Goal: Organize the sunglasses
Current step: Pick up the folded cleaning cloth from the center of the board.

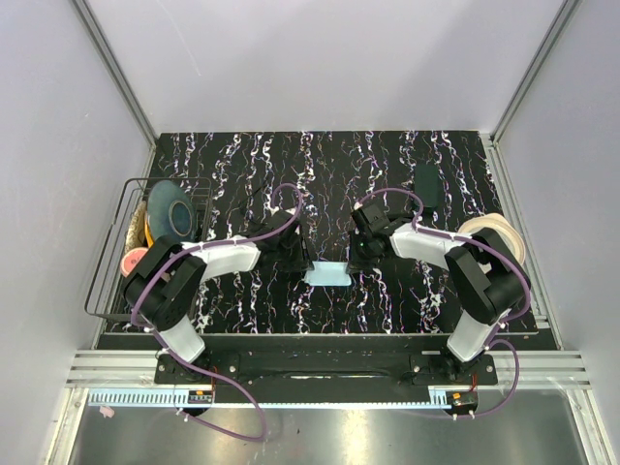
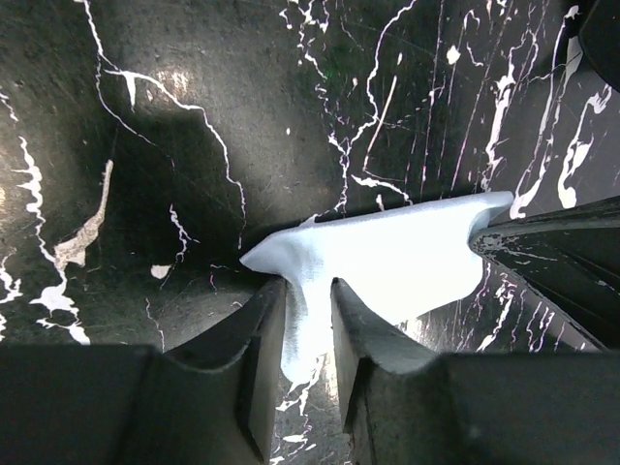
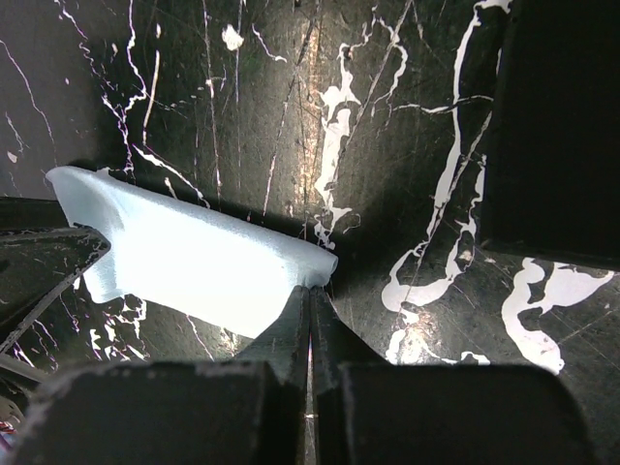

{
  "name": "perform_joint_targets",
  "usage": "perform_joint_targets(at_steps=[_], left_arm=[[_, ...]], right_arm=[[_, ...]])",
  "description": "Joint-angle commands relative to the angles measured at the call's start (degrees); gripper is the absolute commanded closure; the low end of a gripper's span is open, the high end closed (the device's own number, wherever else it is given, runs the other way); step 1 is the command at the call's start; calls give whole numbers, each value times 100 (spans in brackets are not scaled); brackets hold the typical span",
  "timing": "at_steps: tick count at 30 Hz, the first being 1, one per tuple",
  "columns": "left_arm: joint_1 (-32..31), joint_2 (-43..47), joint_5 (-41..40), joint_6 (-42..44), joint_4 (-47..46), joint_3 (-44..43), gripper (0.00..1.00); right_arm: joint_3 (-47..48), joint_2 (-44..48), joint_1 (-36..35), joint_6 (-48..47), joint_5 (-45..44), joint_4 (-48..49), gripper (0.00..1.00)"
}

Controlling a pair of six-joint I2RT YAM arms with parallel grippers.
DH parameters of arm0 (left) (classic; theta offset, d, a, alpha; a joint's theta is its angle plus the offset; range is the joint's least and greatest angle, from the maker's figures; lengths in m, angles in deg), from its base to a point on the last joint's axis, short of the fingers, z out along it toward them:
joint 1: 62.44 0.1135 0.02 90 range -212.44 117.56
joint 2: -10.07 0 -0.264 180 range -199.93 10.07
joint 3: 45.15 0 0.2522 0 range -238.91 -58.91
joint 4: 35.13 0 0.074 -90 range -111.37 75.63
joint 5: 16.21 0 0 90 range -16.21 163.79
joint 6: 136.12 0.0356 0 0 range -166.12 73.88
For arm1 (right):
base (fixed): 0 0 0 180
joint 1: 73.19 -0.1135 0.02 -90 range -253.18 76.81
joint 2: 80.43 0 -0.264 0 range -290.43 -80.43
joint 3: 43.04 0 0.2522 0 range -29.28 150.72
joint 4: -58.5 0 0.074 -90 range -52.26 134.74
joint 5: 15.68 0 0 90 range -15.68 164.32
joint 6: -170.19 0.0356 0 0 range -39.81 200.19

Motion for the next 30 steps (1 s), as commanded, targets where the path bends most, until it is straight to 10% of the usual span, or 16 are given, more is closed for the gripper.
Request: perform_joint_targets(at_steps=[1, 12, 30], left_arm=[[-47, -197, -182, 24, 477, -22, 72], [-47, -232, -288, 129, 600, -206, 100], [-74, 50, -138, 586, 1031, -2086, 100]], right_arm=[[-5, -45, -70, 27, -161, -60, 100], [-49, 166, -79, 27, -205, 63, 100], [996, 1177, -35, -386, -1497, -622, 100]])
